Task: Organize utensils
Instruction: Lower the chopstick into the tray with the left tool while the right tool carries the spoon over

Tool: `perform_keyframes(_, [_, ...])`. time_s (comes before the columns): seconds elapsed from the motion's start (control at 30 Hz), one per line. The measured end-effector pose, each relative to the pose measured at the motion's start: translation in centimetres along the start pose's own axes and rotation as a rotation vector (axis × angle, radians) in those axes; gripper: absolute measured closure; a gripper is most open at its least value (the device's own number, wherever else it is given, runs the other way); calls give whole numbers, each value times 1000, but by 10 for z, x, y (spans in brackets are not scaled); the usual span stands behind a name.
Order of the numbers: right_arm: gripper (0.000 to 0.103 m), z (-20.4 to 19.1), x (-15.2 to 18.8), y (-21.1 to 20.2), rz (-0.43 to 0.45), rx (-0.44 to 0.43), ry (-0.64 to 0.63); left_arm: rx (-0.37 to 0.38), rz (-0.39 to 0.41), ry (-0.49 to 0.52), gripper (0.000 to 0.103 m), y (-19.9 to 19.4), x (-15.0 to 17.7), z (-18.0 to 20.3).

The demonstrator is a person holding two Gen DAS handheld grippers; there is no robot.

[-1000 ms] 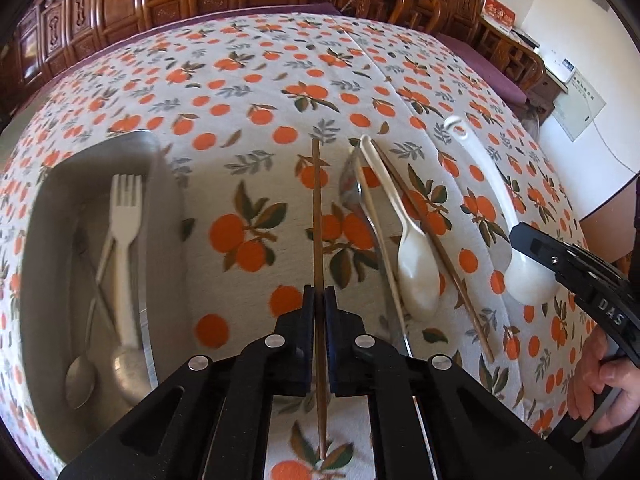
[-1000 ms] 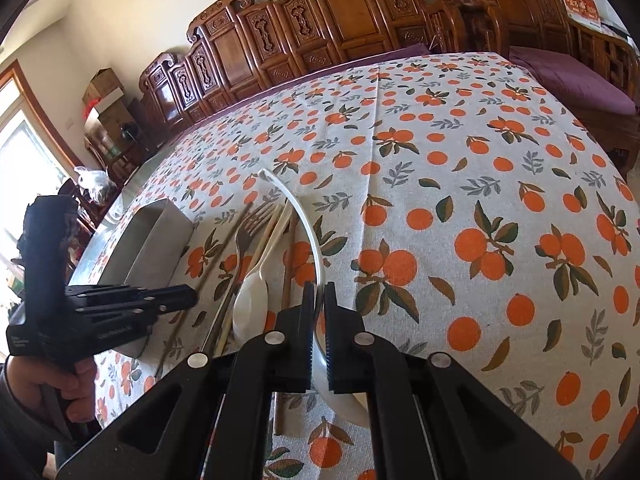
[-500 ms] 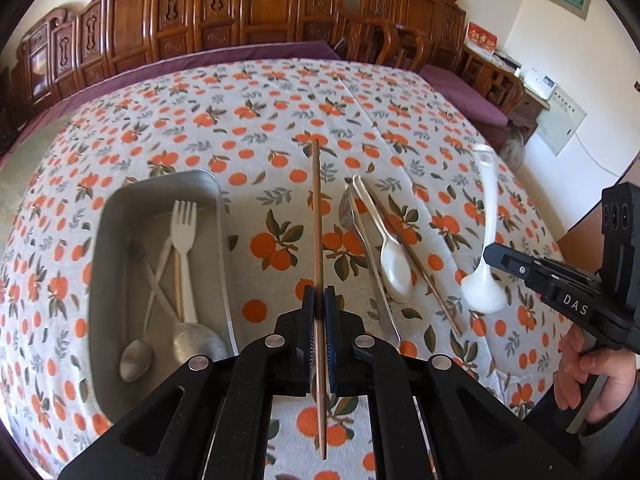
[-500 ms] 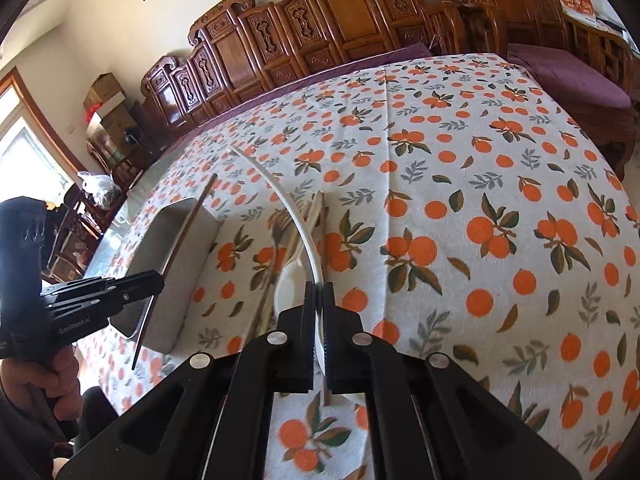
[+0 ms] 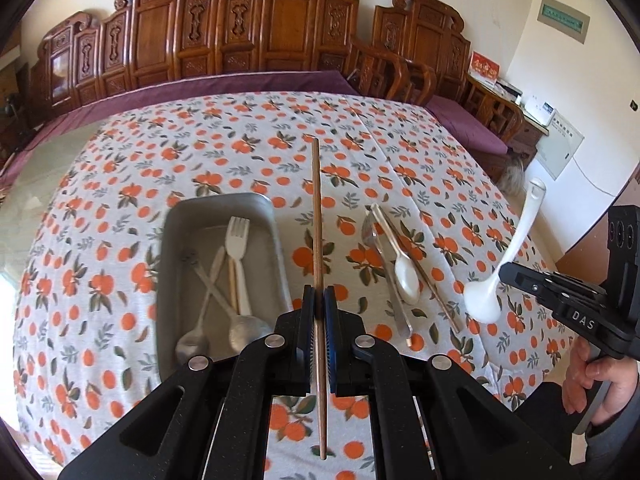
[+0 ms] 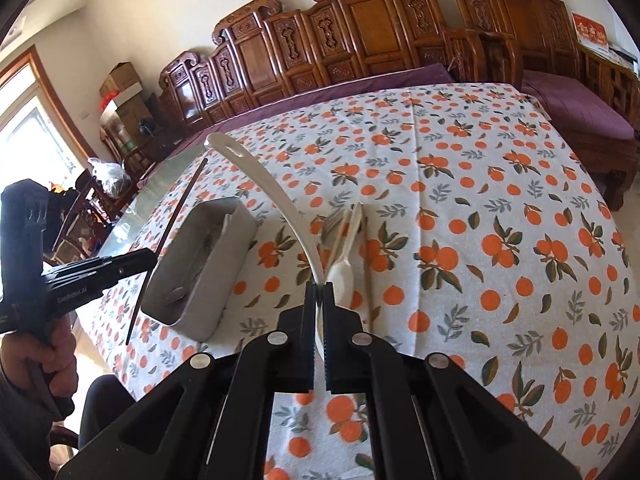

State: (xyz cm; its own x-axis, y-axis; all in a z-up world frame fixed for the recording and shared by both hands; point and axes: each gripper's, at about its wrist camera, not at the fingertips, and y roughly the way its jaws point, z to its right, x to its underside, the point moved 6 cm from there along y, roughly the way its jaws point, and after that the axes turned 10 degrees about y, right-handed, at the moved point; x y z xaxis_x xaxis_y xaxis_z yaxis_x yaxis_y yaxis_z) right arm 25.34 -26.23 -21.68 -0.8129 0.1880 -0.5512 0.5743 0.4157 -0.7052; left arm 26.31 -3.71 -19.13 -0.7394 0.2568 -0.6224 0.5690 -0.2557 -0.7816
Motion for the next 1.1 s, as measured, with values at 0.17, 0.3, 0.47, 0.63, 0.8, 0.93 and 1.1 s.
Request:
perform_keyframes(0.17, [99,-22,6,-2,-7,-24,-32,-35,-9,-14,99,-1,4,-25])
perform_keyframes(0.3, [99,-43,9,0,-14,-52,-61,-70,-36,-23,99,9,6,-48])
perform_keyframes(0.47, [99,-67,9,5,-18,-87,-82,-94,-85,-5,99,33,8,-66])
perform_keyframes(0.63, [99,-83,7,11,-26,-112,-92,-99,-123,6,99,56,13,-70])
perform_keyframes(0.8, [99,-89,5,17,-36,-117,-105,-106,-149,9,99,75,15,-75])
perform_keyframes(0.93, [99,-96,4,24,-47,-120,-116,-108,-169,12,99,85,19,-80])
perform_keyframes(1.1, [99,-109,4,32,-59,-122,-132,-112,-175,-7,99,86,23,-88])
